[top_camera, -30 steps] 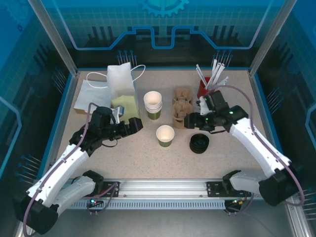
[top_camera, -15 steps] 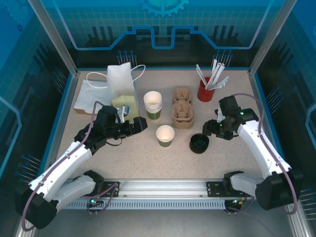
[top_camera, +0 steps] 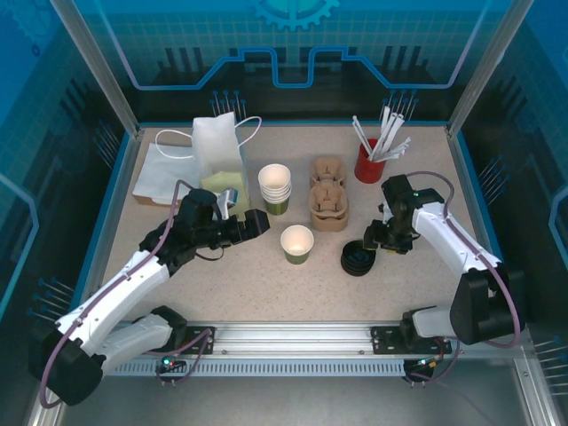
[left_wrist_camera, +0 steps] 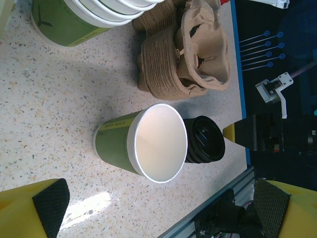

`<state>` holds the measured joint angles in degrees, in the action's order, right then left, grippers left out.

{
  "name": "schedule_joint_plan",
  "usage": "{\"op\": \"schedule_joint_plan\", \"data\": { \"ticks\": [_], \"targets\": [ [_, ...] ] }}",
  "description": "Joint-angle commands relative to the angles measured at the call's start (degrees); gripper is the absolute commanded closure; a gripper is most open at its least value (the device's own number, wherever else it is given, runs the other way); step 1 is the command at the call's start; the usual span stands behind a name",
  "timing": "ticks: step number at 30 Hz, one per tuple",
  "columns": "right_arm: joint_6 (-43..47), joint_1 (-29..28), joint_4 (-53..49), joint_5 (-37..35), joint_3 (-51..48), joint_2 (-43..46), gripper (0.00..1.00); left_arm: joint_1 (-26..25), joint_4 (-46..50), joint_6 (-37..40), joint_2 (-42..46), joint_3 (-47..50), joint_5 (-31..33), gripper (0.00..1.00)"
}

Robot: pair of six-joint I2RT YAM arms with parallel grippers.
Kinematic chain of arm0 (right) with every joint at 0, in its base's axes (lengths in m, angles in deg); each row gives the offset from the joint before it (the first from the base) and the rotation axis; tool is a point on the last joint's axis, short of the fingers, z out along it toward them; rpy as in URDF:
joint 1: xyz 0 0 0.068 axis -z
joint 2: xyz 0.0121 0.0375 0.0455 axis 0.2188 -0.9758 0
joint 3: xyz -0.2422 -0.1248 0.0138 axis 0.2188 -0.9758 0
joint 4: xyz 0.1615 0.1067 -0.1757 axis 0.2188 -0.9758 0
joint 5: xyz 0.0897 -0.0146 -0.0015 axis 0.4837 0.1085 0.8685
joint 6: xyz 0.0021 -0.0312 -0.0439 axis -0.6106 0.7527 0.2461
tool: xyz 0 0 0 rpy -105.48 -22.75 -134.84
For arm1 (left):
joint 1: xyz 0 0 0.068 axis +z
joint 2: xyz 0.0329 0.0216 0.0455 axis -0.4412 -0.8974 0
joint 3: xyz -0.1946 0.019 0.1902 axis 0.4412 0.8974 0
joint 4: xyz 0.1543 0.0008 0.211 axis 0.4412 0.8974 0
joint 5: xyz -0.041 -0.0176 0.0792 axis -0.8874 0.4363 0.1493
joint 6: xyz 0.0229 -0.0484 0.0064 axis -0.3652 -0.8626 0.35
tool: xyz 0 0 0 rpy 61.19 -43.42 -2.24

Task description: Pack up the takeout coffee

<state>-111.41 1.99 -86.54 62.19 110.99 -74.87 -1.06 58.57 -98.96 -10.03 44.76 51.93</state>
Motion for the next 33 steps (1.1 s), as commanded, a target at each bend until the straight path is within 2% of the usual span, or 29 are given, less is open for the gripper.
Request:
{"op": "schedule_joint_plan", "data": {
  "ticks": [1,11,24,33],
  "targets": [
    [0.5,0.0,1.1,-0.3,-0.6,-1.5,0.48,-0.6,-1.2,-0.7,-0.3,-0.4,0.8,0.01],
    [0.4,-2.1,1.3,-1.9,0.3,-5.3,0.58,-0.8,-1.2,-0.4,-1.2,-1.0,0.9,0.01],
    [0.3,-3.6,0.0,-3.2,1.8,-6.6,0.81,-0.9,0.0,0.6,-1.8,-1.9,1.5,0.01],
    [0.3,-3.6,-1.2,-3.2,2.7,-5.1,0.83,-0.8,0.2,1.0,-1.3,-2.0,1.8,0.01]
  ]
}}
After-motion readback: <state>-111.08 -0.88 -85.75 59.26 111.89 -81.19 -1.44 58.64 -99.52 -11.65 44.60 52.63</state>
